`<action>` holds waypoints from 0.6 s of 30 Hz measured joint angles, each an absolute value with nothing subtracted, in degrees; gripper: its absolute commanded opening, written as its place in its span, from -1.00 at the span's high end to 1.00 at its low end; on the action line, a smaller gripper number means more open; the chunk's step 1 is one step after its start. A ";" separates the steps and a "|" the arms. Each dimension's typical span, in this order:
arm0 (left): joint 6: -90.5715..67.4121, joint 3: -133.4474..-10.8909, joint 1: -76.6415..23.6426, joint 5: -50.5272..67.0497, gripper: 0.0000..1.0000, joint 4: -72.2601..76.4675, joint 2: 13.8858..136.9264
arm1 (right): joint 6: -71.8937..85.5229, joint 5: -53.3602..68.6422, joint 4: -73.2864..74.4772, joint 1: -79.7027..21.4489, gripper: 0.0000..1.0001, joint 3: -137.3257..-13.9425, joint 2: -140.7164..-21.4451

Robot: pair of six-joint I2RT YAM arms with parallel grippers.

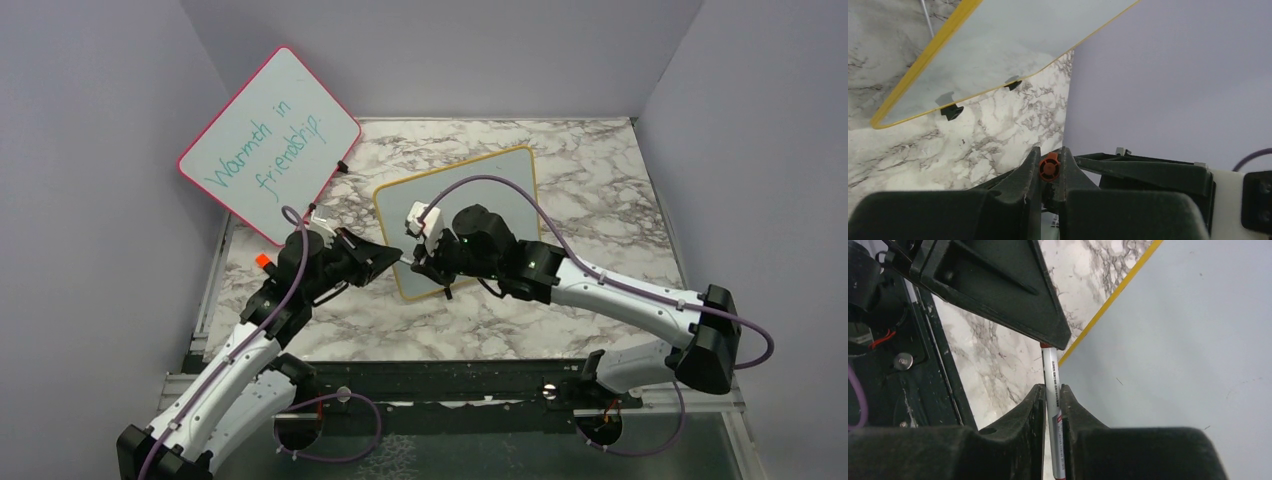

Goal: Write a sentence on the whiteboard
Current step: Open the whiteboard marker at the center of the board.

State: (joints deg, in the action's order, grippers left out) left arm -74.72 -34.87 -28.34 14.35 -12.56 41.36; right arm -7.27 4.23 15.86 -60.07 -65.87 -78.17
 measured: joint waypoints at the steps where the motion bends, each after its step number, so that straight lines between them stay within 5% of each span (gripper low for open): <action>1: -75.66 -34.15 -28.38 14.33 1.00 -11.62 40.75 | -6.35 4.21 14.39 -60.05 0.47 -64.66 -77.25; 11: -82.37 -30.17 -28.36 11.18 1.00 -7.29 36.18 | 5.06 0.95 0.03 -59.35 -0.37 -52.95 -66.63; 18: -85.69 -29.71 -28.36 10.61 1.00 -4.38 35.14 | 15.92 2.76 -12.69 -53.01 -0.42 -42.72 -59.27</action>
State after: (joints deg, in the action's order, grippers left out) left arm -85.69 -29.71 -28.36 10.61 -4.38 35.14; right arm 15.92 2.76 -12.69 -53.01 -42.72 -59.27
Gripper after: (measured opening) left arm 0.097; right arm 0.710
